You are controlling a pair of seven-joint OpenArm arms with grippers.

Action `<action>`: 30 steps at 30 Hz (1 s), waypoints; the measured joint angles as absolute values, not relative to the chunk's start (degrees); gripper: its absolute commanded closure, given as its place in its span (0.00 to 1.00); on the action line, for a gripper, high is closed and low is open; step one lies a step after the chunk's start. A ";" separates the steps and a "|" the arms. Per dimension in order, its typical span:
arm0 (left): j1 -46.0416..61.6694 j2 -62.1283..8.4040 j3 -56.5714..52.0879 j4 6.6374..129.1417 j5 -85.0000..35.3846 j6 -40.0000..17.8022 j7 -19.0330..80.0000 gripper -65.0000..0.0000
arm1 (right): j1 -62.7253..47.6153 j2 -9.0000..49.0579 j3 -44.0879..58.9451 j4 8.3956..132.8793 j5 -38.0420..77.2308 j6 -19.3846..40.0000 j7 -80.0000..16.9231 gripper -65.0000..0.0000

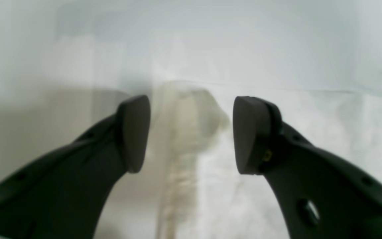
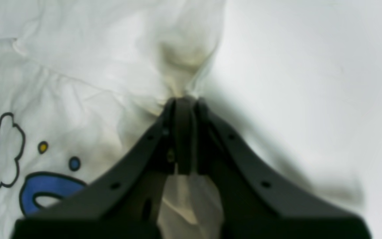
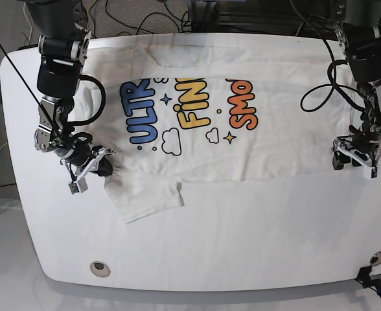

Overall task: Fold the T-shirt properly
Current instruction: 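Move both grippers to the shirt's side edges and grasp the fabric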

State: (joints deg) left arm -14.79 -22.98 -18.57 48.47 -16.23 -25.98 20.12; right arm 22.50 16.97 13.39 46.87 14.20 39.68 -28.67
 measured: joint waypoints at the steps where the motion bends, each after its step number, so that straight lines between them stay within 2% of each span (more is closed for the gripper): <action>1: -14.79 -22.83 -18.17 48.47 -16.38 -26.20 20.12 0.42 | 22.50 16.97 13.39 46.87 14.20 39.68 -28.67 1.00; 17: -15.09 -19.86 -18.22 48.97 -16.80 -26.17 20.16 0.44 | 22.50 16.97 13.39 46.85 14.20 39.68 -28.67 1.00; 19: -14.98 -19.66 -18.20 49.04 -16.82 -26.17 20.14 0.50 | 22.50 16.97 13.39 46.85 14.20 39.68 -28.67 1.00; 24: -14.13 -19.75 -18.31 49.34 -17.56 -26.17 19.66 0.83 | 22.50 16.97 13.39 46.85 14.20 39.68 -28.67 1.00; 28: -14.11 -19.70 -18.33 49.28 -17.43 -26.17 20.01 1.00 | 22.50 16.97 13.39 46.85 14.20 39.68 -28.64 1.00; 30: -14.09 -19.68 -18.37 49.28 -17.43 -26.17 20.10 1.00 | 22.50 16.95 13.39 46.85 14.20 39.68 -28.53 1.00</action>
State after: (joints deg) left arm -14.09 -19.68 -18.37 49.28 -17.43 -26.17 20.10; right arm 22.50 16.95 13.39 46.85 14.20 39.68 -28.53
